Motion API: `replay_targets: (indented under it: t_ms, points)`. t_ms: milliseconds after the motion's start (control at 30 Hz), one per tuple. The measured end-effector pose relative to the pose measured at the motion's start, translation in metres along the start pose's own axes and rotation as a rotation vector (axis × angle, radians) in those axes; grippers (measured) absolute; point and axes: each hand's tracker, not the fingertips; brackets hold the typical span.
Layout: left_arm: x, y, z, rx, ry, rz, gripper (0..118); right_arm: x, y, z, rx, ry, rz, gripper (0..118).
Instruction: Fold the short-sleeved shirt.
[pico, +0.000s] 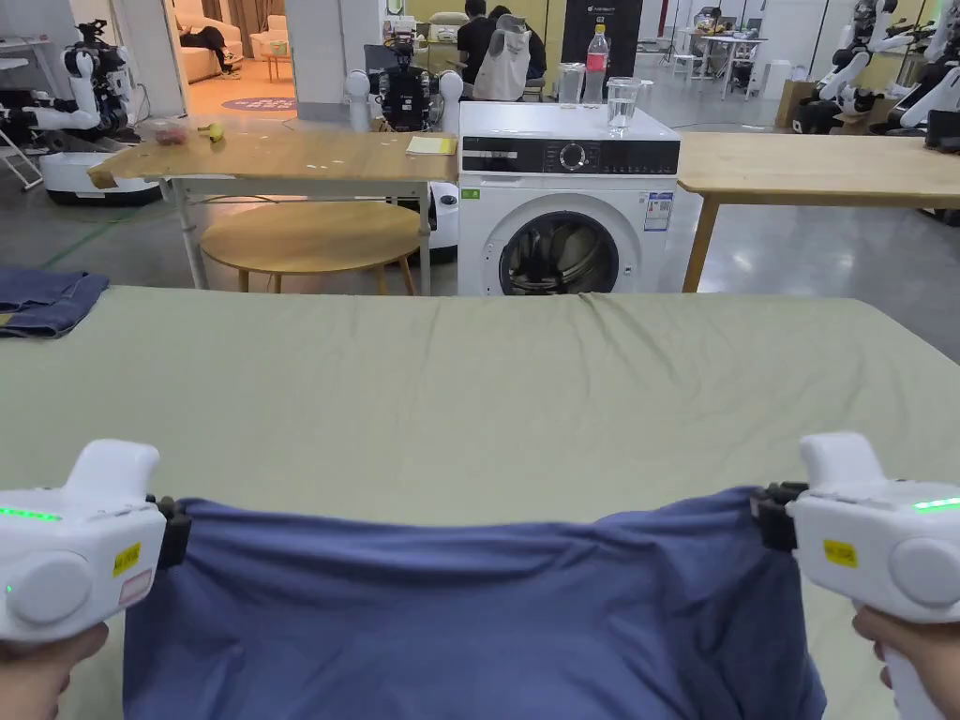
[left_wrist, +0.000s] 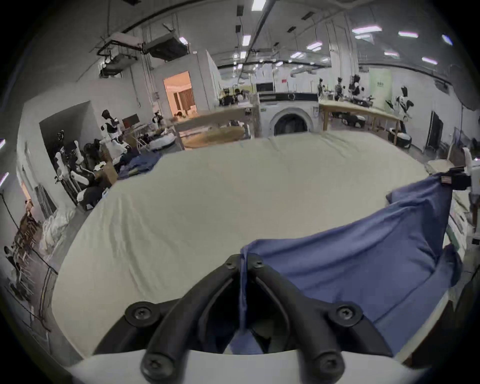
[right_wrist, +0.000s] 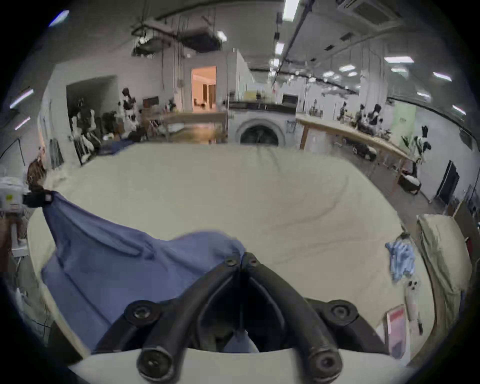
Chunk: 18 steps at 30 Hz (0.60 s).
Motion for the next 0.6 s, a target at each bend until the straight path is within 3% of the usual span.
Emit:
replay_targets:
  t_ms: [267, 500, 600]
  points:
    - [-0.008, -0.082, 0.102, 0.044, -0.037, 0.054, 0, -0.005, -0.078, 0.131, 0.084, -0.002, -0.014, 0]
    - [-0.019, -0.181, 0.069, -0.134, -0.037, 0.154, 0, -0.009, -0.185, 0.101, -0.133, -0.029, -0.146, 0]
    - [-0.015, -0.183, 0.071, -0.137, -0.010, 0.164, 2, -0.017, -0.183, 0.101, -0.133, -0.044, -0.121, 0]
